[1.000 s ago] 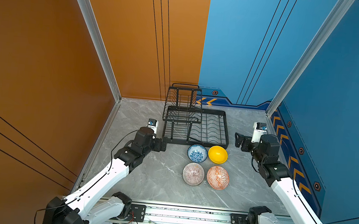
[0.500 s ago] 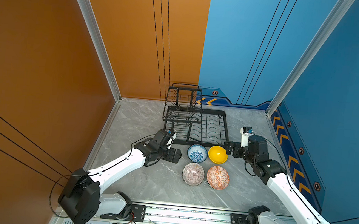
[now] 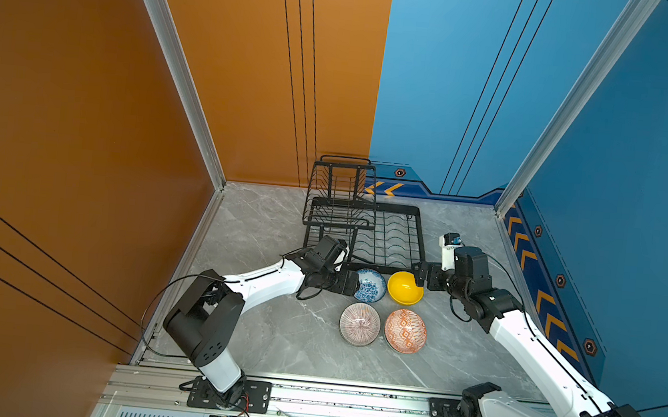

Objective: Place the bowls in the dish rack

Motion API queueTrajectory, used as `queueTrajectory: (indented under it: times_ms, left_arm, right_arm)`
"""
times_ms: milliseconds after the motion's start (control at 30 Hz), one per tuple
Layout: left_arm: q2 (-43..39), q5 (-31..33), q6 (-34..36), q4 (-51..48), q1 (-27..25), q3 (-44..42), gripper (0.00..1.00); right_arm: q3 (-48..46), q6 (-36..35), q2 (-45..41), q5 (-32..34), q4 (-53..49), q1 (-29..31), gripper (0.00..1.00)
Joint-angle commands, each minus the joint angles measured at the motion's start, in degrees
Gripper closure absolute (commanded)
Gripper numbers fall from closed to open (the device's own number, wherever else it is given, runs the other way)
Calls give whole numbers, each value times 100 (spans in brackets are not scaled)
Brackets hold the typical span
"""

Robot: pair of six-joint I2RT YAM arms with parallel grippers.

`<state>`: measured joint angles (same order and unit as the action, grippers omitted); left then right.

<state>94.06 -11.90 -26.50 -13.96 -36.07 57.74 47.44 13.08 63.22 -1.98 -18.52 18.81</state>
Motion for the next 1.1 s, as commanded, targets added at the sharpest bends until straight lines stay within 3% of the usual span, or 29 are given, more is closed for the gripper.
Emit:
queueTrajectory:
  times_ms: [0,167,733,1067]
  left_arm:
    - [238,-83,-175,121,-66,284,15]
    - [467,132,-216,135,-142,373,32]
    - [867,432,-643,999,-245,273,61]
    - [969,533,-711,1078,-312,258,92]
  right_arm:
    - [227,-151,75,-96,-174,18,0]
    - [302,-205,125,-128,-198,0,0]
    - [-92,-179,-106,-154,-77,-88,0]
    - [-248,-161,-337,-289,-94,-281,0]
